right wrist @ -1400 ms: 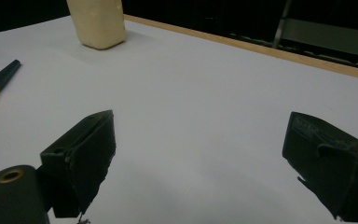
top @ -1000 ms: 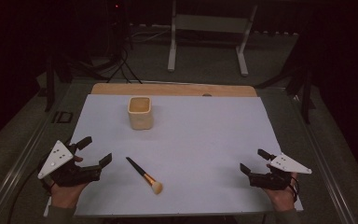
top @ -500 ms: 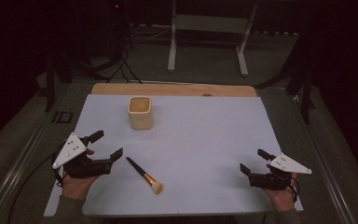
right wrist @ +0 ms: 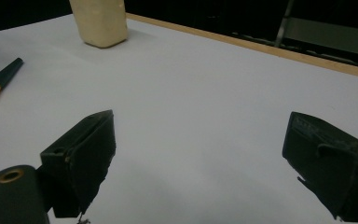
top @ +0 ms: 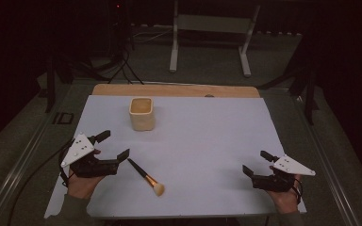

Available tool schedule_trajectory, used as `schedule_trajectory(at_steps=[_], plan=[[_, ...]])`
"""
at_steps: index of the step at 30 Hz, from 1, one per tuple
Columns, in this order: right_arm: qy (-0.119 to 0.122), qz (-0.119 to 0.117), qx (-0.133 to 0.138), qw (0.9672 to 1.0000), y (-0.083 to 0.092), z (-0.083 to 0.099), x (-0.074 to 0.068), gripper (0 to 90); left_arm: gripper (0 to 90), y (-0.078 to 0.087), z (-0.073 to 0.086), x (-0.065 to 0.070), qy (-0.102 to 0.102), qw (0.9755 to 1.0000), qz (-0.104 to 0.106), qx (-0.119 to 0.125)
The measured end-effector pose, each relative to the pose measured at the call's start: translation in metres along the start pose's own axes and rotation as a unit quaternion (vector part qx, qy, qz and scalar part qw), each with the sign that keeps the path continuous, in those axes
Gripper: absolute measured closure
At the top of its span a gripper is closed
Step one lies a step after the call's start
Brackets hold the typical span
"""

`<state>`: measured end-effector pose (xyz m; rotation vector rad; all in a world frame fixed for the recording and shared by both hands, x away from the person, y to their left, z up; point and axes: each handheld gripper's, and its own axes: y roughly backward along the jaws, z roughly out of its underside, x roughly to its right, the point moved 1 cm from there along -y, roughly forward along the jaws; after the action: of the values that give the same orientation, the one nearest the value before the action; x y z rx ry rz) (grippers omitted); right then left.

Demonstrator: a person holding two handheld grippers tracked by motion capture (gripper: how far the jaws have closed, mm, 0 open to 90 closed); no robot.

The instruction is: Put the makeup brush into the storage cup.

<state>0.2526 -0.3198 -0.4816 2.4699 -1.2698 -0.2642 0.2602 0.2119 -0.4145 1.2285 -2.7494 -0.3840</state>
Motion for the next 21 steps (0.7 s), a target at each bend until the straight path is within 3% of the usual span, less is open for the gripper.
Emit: schedule_trajectory(at_steps=[21], plan=[[0.000, 0.000, 0.001, 1.0000, 0.001, 0.000, 0.001, 9.4, 13.4, -0.009, -0.011, 0.006, -0.033, 0.9985, 0.024, -0.036]])
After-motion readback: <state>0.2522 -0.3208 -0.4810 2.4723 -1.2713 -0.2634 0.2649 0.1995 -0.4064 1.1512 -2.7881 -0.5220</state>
